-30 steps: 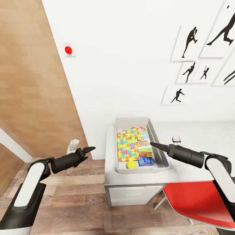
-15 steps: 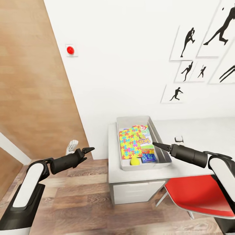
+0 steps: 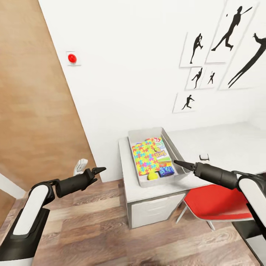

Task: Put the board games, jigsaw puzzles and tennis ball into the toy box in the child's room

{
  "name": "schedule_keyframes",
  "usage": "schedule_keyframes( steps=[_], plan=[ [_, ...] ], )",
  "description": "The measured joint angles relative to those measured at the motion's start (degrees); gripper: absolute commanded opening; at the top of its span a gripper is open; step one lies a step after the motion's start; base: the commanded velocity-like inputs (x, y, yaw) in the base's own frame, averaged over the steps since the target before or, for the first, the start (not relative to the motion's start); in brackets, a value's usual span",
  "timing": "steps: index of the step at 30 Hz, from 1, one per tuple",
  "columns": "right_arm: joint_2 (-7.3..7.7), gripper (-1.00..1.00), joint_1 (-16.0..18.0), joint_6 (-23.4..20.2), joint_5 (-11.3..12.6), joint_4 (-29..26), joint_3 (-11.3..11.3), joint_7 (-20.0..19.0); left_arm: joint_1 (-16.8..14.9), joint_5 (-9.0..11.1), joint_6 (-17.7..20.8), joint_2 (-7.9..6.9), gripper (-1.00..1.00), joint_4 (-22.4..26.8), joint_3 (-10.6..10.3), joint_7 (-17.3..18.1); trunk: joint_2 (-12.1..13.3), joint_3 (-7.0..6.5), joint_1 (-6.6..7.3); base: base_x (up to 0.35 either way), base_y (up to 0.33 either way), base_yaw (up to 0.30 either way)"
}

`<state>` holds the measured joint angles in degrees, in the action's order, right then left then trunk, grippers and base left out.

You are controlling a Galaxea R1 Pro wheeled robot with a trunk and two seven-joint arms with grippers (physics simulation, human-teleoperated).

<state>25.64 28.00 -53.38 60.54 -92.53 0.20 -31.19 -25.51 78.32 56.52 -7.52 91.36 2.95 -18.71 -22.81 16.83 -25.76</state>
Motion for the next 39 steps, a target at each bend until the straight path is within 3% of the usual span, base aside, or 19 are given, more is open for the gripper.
schedule_keyframes(
  steps=[5, 9, 18, 19, 24, 25, 29, 33, 34, 35, 39],
  plan=[
    [0.07, 1.0, 0.0, 0.1, 0.0, 0.0, -0.5, 0.1, 0.5, 0.0, 0.0, -0.17, 1.0, 0.0, 0.1, 0.0, 0.0, -0.12, 0.0, -0.092, 0.276, -0.274],
    [0.15, 1.0, 0.0, 0.1, 0.0, 0.0, -1.6, 0.3, 1.8, 0.0, -0.1, -1.15, 1.0, -0.1, 0.6, 0.0, 0.0, -0.22, 0.0, -0.091, 0.269, -0.277],
    [0.15, 1.0, 0.0, -1.8, 0.0, 0.0, -4.8, 2.0, 6.7, -1.2, -1.6, -2.26, 1.0, -0.2, 3.1, 0.1, 0.0, -0.45, 0.01, -0.041, 0.117, -0.278],
    [0.15, 1.0, -0.1, -3.1, 0.0, 0.0, -7.6, 2.5, 11.0, -4.6, -3.2, -2.39, 1.0, -0.2, 5.8, 0.1, 0.0, -0.47, 0.01, -0.006, 0.018, -0.279],
    [0.32, 1.0, -0.5, -4.1, 0.0, 0.0, -8.7, 2.9, 15.6, -6.6, -5.0, -2.37, 1.0, -0.6, 7.1, 0.1, 0.0, -0.59, 0.01, -0.004, 0.011, -0.248],
    [0.59, 1.0, -1.1, -4.7, 0.0, 0.1, -9.0, 3.1, 17.3, -7.3, -6.1, -2.33, 1.0, -1.8, 7.4, 0.1, 0.0, -0.6, 0.01, -0.002, 0.005, -0.134],
    [0.8, 1.0, -1.9, -5.2, 0.1, 0.1, -9.2, 3.2, 19.0, -7.5, -7.4, -2.31, 1.0, -4.3, 7.6, 0.2, 0.0, -0.66, 0.01, -0.001, 0.004, -0.108],
    [1.17, 1.0, -4.0, -5.7, 0.0, 0.1, -9.4, 3.4, 20.7, -8.0, -9.7, -2.37, 1.0, -10.4, 7.8, 0.4, 0.0, -0.68, 0.01, -0.001, 0.002, -0.045],
    [2.27, 1.0, -6.8, -5.9, -2.3, 0.1, -11.3, 4.4, 21.5, -8.3, -11.9, -2.21, 1.0, -16.8, 7.7, 0.5, 0.0, -0.68, 0.02, 0.0, 0.0, -0.011],
    [2.45, 1.0, -7.5, -6.0, -2.7, 0.1, -11.9, 4.6, 21.6, -8.3, -12.3, -2.16, 1.0, -18.8, 7.6, 0.6, 0.0, -0.69, 0.01, 0.0, 0.0, -0.009],
    [2.9, 1.0, -9.7, -6.1, -4.6, 0.1, -14.1, 5.0, 22.0, -8.3, -13.0, -2.04, 1.0, -22.5, 7.5, 0.6, 0.0, -0.78, 0.01, 0.0, 0.0, -0.023]
  ],
)
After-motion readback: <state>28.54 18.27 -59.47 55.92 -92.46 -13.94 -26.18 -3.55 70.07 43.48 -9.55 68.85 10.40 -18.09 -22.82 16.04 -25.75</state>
